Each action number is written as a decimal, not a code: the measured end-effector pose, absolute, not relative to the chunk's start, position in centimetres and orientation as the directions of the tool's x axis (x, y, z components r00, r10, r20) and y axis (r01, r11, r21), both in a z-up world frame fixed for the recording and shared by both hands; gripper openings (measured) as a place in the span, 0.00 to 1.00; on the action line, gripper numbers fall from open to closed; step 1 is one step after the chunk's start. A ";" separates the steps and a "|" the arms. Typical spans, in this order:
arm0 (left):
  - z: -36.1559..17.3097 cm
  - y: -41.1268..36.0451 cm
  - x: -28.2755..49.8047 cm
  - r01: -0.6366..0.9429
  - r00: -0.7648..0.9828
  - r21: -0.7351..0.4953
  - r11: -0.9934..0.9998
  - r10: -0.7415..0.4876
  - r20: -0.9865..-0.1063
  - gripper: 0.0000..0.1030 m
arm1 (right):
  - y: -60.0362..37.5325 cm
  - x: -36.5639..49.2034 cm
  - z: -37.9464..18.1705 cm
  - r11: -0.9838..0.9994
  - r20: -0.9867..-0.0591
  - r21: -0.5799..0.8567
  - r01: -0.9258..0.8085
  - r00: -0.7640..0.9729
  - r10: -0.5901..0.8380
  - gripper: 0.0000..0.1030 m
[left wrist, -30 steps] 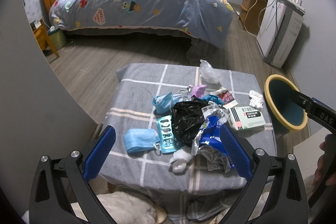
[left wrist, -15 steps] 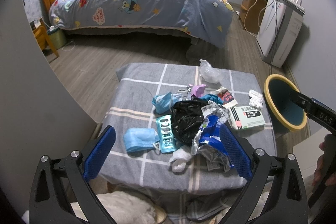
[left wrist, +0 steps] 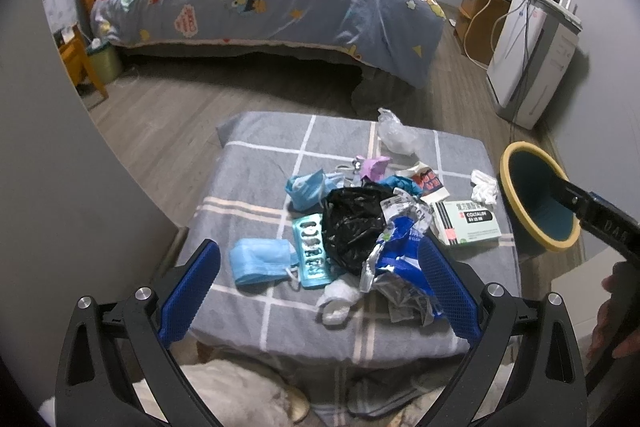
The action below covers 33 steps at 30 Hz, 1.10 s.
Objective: Collect trash
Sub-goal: 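Grasp the blue face mask with the left tool while the right tool grasps the clear plastic bag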
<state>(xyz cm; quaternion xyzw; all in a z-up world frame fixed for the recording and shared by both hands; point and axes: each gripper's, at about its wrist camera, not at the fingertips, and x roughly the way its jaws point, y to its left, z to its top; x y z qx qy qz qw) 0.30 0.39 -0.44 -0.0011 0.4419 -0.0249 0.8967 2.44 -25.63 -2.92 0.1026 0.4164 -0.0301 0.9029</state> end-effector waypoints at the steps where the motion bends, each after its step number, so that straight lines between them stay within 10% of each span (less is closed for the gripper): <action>1: -0.4 0.5 0.6 0.048 0.604 -0.028 0.998 -0.052 -0.795 0.95 | -25.5 2.5 -3.1 0.977 -0.761 0.159 0.143 0.648 0.029 0.95; 9: 0.5 2.2 4.2 0.055 0.676 0.069 0.996 0.014 -0.737 0.95 | -24.8 7.2 -2.3 0.973 -0.779 0.197 0.121 0.622 0.080 0.95; 20: -6.6 8.8 9.1 0.008 0.542 -0.153 0.988 -0.133 -0.830 0.95 | -20.6 16.3 -4.4 0.989 -0.803 0.147 0.002 0.585 0.118 0.95; 28: -13.5 9.4 8.6 -0.026 0.404 -0.095 0.995 -0.077 -0.912 0.92 | -17.3 21.9 -8.7 0.983 -0.856 0.183 -0.030 0.487 0.174 0.94; 33: -16.9 9.4 8.8 0.010 0.311 -0.085 0.996 -0.084 -0.947 0.64 | -16.0 24.5 -11.6 0.992 -0.894 0.120 -0.050 0.429 0.129 0.78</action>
